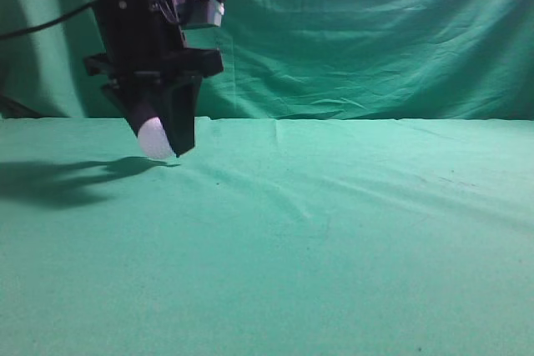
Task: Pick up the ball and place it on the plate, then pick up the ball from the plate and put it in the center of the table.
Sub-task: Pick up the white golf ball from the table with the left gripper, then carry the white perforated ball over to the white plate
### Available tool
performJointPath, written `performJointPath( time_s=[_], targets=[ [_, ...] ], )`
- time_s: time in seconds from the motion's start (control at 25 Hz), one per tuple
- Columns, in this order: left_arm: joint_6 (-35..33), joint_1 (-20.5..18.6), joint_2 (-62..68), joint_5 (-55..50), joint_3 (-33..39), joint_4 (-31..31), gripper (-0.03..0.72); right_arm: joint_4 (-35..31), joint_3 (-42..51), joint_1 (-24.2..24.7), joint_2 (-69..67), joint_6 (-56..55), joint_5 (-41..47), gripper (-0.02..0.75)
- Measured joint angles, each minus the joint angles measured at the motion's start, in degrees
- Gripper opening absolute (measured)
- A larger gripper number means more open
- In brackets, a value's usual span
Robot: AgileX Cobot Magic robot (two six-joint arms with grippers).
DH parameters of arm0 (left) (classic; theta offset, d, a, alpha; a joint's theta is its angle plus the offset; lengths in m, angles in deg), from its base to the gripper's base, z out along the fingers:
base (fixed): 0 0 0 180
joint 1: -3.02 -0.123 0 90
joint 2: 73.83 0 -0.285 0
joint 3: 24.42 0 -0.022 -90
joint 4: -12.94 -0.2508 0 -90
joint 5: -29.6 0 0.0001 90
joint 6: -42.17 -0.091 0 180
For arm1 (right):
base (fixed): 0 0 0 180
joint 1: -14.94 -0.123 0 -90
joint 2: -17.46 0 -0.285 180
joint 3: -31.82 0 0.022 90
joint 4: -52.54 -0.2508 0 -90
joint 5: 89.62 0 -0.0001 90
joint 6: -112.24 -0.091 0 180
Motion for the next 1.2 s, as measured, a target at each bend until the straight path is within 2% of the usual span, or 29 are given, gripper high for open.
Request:
performJointPath(
  time_s=[0.12, 0.24, 0.36, 0.48, 0.88, 1.04, 1.2],
  targets=[
    [2.3, 0.0, -1.8, -2.6, 0.0, -1.7, 0.302, 0.0, 0.0, 0.0, 0.0, 0.0, 0.0, 0.066],
    [7.1, -0.1, -6.1, -6.8, 0.0, -5.8, 0.302, 0.0, 0.0, 0.0, 0.0, 0.0, 0.0, 0.066],
    [10.0, -2.5, -11.3, -11.8, 0.0, -7.8, 0.302, 0.0, 0.0, 0.0, 0.0, 0.0, 0.0, 0.066],
    [10.6, -6.7, -16.5, -14.2, 1.0, -8.2, 0.302, 0.0, 0.0, 0.0, 0.0, 0.0, 0.0, 0.066],
    [11.8, -25.3, -27.5, -15.9, 12.9, -7.6, 0.302, 0.0, 0.0, 0.0, 0.0, 0.0, 0.0, 0.066],
    [11.9, -29.8, -27.5, -15.7, 13.6, -7.6, 0.302, 0.0, 0.0, 0.0, 0.0, 0.0, 0.0, 0.066],
    [12.0, -31.7, -27.5, -13.9, 13.7, -9.2, 0.302, 0.0, 0.0, 0.0, 0.0, 0.0, 0.0, 0.066]
  ],
)
